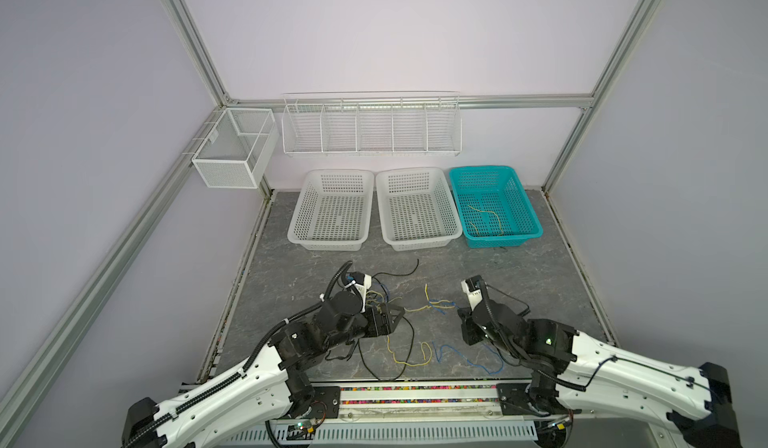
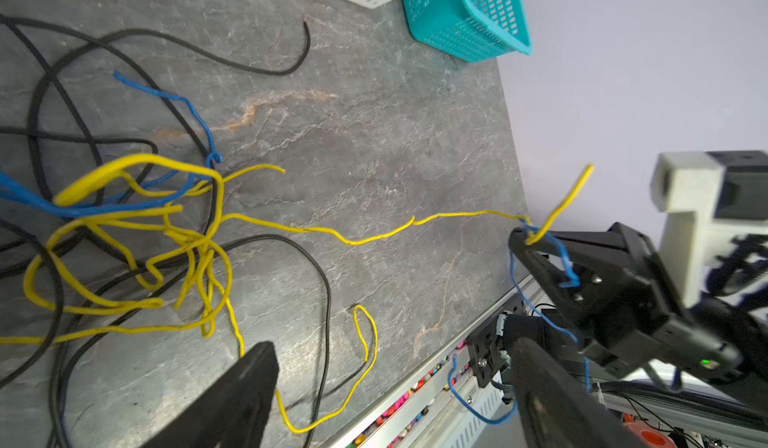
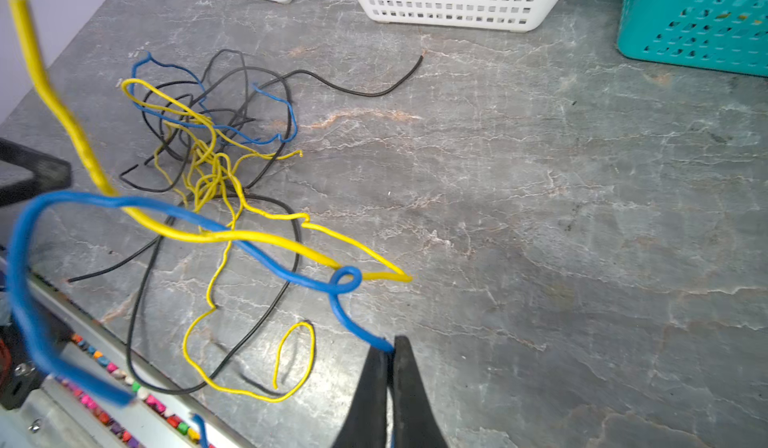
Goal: Untangle the cables
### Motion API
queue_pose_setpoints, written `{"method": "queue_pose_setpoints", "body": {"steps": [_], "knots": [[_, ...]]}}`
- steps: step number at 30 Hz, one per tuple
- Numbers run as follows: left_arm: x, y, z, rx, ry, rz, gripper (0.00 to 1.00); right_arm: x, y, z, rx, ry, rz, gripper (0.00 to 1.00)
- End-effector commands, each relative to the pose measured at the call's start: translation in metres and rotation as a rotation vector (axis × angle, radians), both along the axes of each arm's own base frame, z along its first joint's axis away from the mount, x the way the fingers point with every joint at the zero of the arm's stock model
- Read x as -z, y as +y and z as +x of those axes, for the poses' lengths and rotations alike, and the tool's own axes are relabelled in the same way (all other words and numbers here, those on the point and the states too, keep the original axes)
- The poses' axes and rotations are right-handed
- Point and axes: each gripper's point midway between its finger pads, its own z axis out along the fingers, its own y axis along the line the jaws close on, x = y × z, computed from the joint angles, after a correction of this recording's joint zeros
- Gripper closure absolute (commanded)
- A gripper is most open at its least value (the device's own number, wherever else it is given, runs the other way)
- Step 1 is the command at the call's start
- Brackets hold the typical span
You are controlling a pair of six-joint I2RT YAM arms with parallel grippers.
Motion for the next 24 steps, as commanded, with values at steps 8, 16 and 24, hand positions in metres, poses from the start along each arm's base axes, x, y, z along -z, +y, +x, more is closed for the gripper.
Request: {"method": "queue_pose_setpoints", "body": {"steps": [8,16,24], "knots": [[0.041,-0.010,0.004,-0.008,0.079,0.047,0.11,-0.026,0.029,-0.015,-0.081,0.088,0.170,0.94],[0.031,-0.023,0.009,0.091,0.012,0.132,0.10,-0.039,0.035,-0.028,-0.173,0.092,0.206,0.94],[0.005,-0.036,0.003,0.279,-0.160,0.259,0.10,-0.054,0.023,-0.030,-0.181,0.066,0.180,0.94]]}}
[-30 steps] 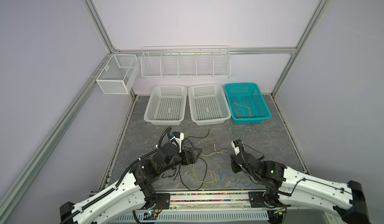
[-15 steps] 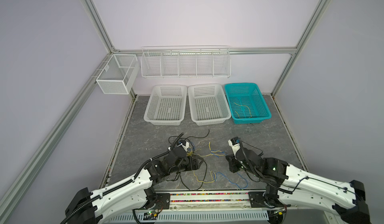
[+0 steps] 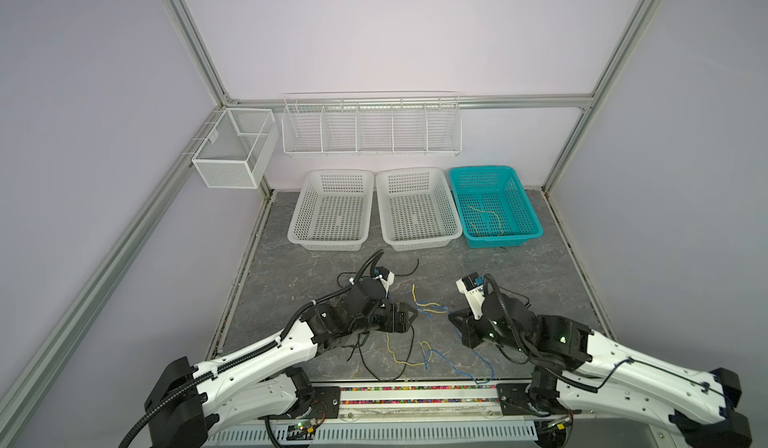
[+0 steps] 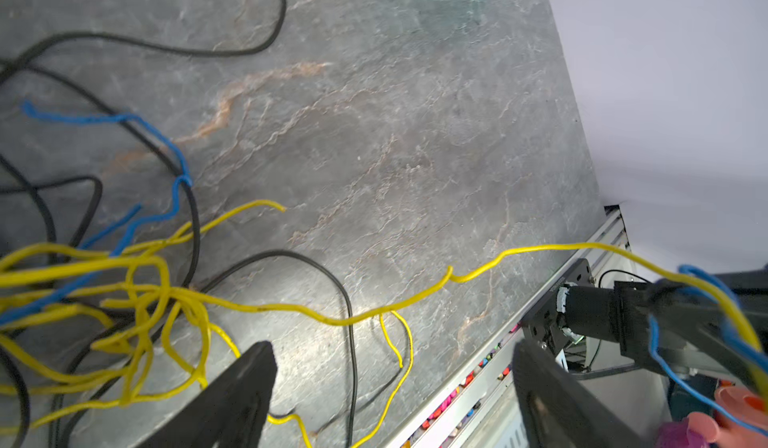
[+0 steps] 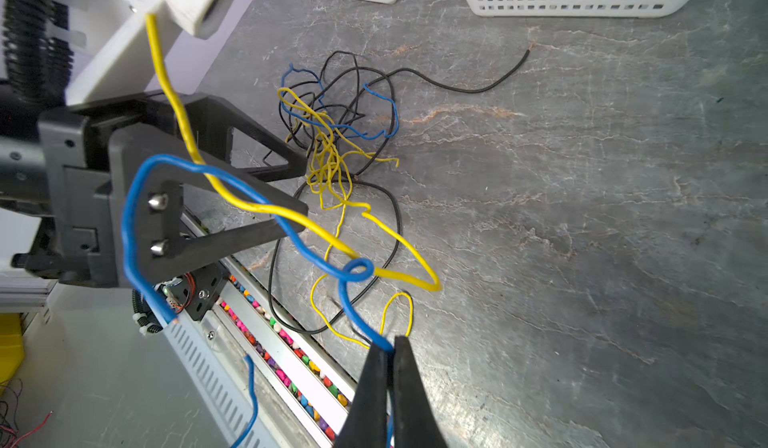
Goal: Untangle the cables
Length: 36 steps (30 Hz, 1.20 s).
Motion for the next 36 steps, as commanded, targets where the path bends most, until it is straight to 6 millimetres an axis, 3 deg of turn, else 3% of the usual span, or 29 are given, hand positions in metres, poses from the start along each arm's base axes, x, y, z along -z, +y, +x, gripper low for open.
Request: {"method": "queue_pose_setpoints", "body": {"steps": [1,12,25,36], "knots": [[-0.012,-0.002,-0.007,0.117,-0.118,0.084,0.10,-0.018,-0.005,-0.003,-0.020,-0.026,0.017,0.94],[-0.035,0.007,-0.014,0.333,-0.428,0.202,0.09,-0.049,-0.013,-0.009,-0.061,-0.074,0.046,0.94],[-0.037,-0.024,-0.038,0.563,-0.536,0.063,0.11,-0.062,-0.004,-0.014,-0.109,-0.083,0.096,0.94],[-0.031,-0.033,-0.025,0.599,-0.663,0.115,0.10,-0.075,0.007,-0.019,-0.159,-0.078,0.163,0.94]]}}
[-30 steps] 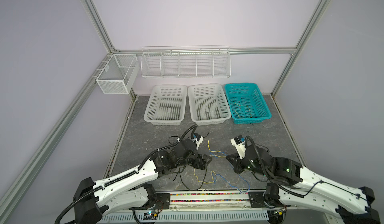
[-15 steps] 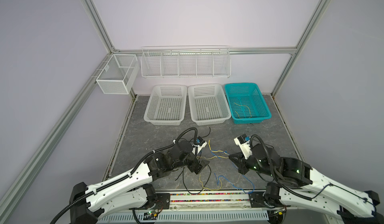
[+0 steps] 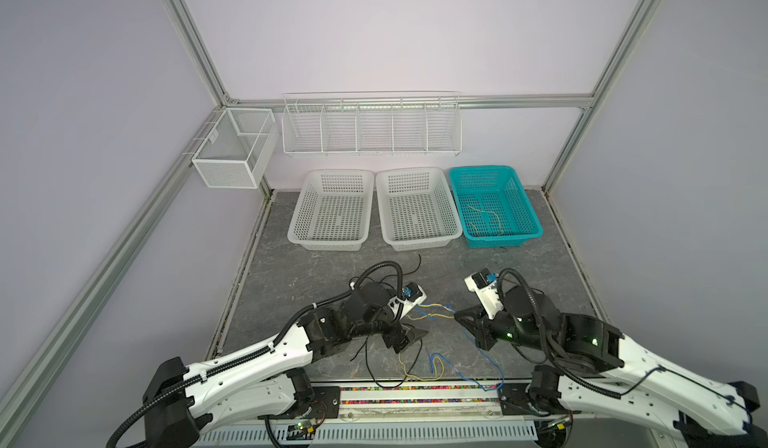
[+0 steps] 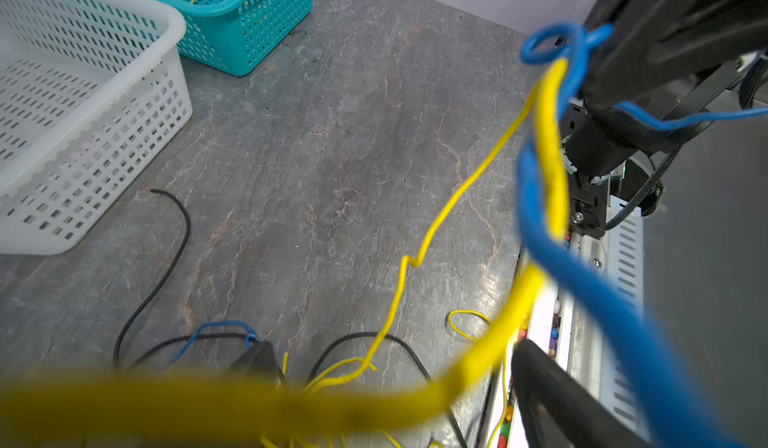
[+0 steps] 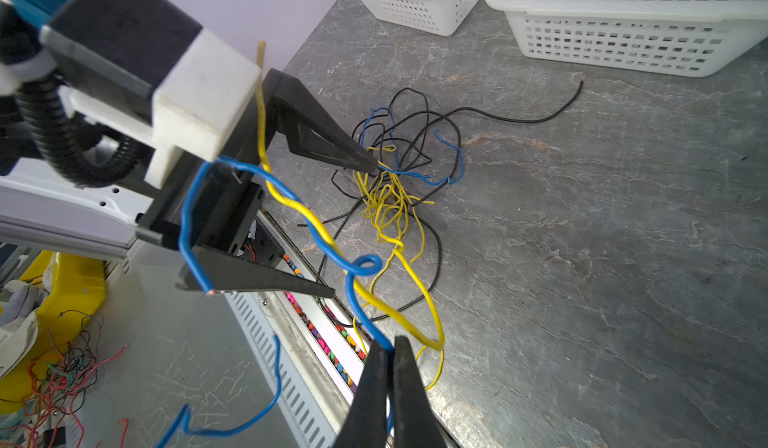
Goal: Untangle the cables
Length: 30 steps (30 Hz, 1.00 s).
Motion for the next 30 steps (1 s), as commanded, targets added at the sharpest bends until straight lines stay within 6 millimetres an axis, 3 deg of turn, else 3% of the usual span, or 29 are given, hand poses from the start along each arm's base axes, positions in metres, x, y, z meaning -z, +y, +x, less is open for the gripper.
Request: {"method": "queue_pose_setpoints", "body": {"steps": [1,6,11,15,20,30], "knots": [[0.002,-0.005,0.006,0.025,-0.085,0.006,0.11,-0.028,0.009,0.000,-0.028,-0.034,0.096,0.94],[0.004,-0.005,0.008,0.026,-0.113,-0.007,0.14,-0.033,0.007,-0.003,-0.027,-0.039,0.142,0.94],[0.001,-0.011,0.013,0.025,-0.144,-0.002,0.24,-0.038,0.011,-0.008,-0.057,-0.028,0.188,0.94],[0.003,-0.019,0.013,0.053,-0.138,0.000,0.38,-0.040,0.013,-0.010,-0.069,-0.020,0.210,0.94],[0.014,-0.022,0.011,0.073,-0.108,0.036,0.62,-0.037,0.009,-0.011,-0.058,-0.018,0.215,0.94],[0.015,-0.017,0.011,0.071,-0.133,0.039,0.88,-0.034,0.001,-0.013,-0.046,-0.014,0.226,0.94]]}}
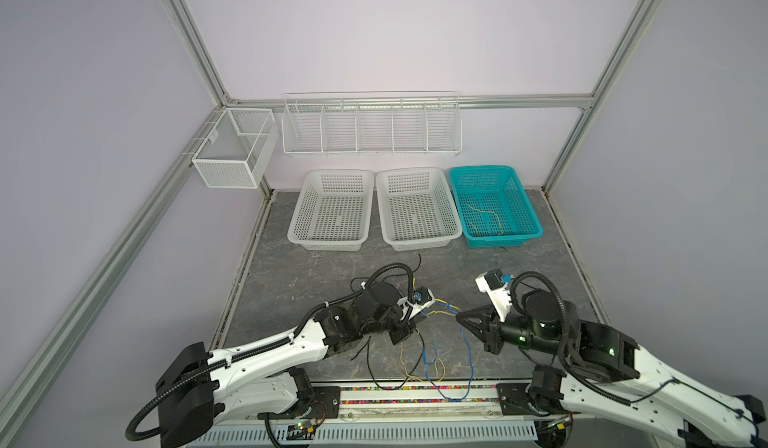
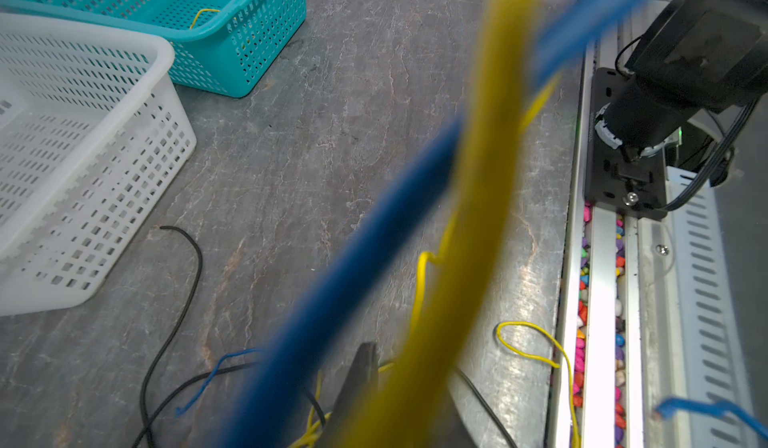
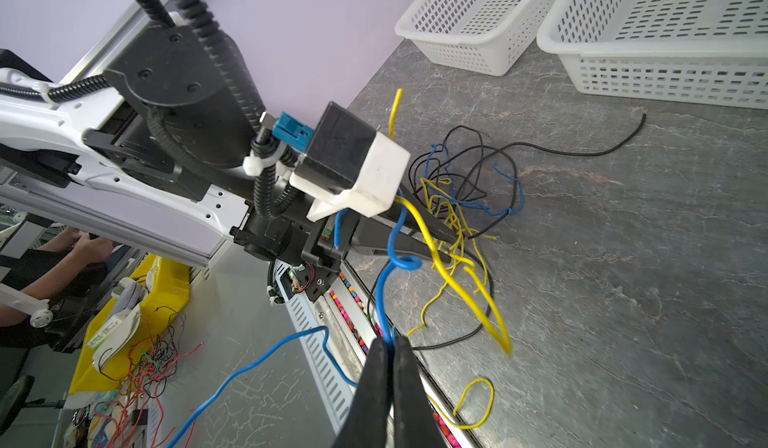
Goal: Untangle the cables
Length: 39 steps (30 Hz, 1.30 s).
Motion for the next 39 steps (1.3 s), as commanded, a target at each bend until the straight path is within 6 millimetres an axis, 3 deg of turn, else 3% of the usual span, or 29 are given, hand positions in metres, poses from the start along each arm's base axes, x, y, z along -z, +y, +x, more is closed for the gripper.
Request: {"method": "queue_pose_setpoints", "body": {"steps": [1,4,10,20,21,23,26,32,39], "knots": [[-0.006,-0.002,-0.002,0.024,-0.020,-0.005,0.91,-0.006,0.000,0.001,0.011,-0.004,0.043,0.94],[-0.005,-0.002,-0.004,0.036,-0.015,0.003,1.00,-0.005,-0.004,0.002,0.026,-0.004,0.046,0.94],[-0.010,0.001,-0.003,0.030,-0.026,0.006,1.00,0.006,-0.015,0.006,0.080,0.002,0.042,0.94],[-0.053,0.026,0.010,-0.141,-0.090,-0.164,1.00,0.065,-0.041,0.026,0.269,0.087,-0.162,0.94],[-0.056,0.028,0.011,-0.157,-0.087,-0.177,0.99,0.069,-0.041,0.027,0.276,0.093,-0.176,0.94],[-0.059,0.031,0.014,-0.186,-0.084,-0.182,0.87,0.077,-0.039,0.031,0.295,0.113,-0.213,0.94],[-0.060,0.033,0.015,-0.197,-0.080,-0.182,0.81,0.089,-0.044,0.044,0.396,0.140,-0.294,0.94],[-0.056,0.030,0.014,-0.195,-0.053,-0.162,0.69,0.102,-0.023,0.068,0.480,0.170,-0.360,0.94],[-0.060,0.034,0.012,-0.196,-0.055,-0.170,0.60,0.095,0.018,0.092,0.435,0.228,-0.187,0.94]]}}
